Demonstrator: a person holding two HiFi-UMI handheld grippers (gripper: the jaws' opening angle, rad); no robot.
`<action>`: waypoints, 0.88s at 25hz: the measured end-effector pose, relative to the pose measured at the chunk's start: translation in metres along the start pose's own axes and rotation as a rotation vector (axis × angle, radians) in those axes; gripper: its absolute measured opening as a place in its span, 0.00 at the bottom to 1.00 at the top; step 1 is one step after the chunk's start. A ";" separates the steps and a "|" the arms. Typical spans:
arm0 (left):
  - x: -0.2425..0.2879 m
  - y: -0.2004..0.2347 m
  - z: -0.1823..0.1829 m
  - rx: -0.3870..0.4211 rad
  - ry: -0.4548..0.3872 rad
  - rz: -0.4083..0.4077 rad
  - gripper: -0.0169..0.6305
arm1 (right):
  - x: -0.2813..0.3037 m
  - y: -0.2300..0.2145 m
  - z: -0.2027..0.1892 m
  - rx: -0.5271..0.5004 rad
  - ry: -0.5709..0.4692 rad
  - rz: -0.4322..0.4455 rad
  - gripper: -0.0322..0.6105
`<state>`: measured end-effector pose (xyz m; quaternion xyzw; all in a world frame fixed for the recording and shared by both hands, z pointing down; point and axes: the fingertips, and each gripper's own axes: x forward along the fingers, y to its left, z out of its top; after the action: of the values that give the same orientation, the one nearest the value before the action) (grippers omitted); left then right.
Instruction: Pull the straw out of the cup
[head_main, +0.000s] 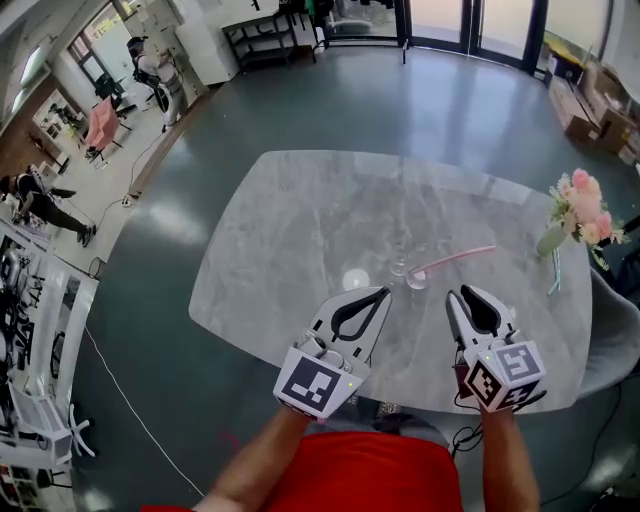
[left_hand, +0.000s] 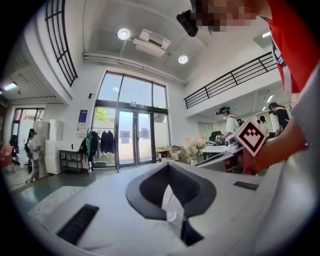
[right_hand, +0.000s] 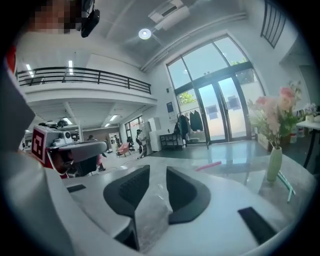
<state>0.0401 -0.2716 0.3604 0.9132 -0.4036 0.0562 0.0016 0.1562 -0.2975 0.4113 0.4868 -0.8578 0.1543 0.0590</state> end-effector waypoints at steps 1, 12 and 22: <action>0.002 0.002 -0.001 -0.002 0.004 -0.003 0.05 | 0.007 -0.006 -0.005 0.012 0.018 -0.012 0.26; 0.019 0.027 -0.014 0.004 0.031 -0.053 0.05 | 0.074 -0.061 -0.045 0.089 0.132 -0.127 0.35; 0.043 0.052 -0.037 0.039 0.032 -0.049 0.05 | 0.104 -0.071 -0.059 0.081 0.141 -0.137 0.29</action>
<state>0.0268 -0.3371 0.3993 0.9217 -0.3797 0.0785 -0.0086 0.1597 -0.3979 0.5079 0.5340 -0.8093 0.2184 0.1099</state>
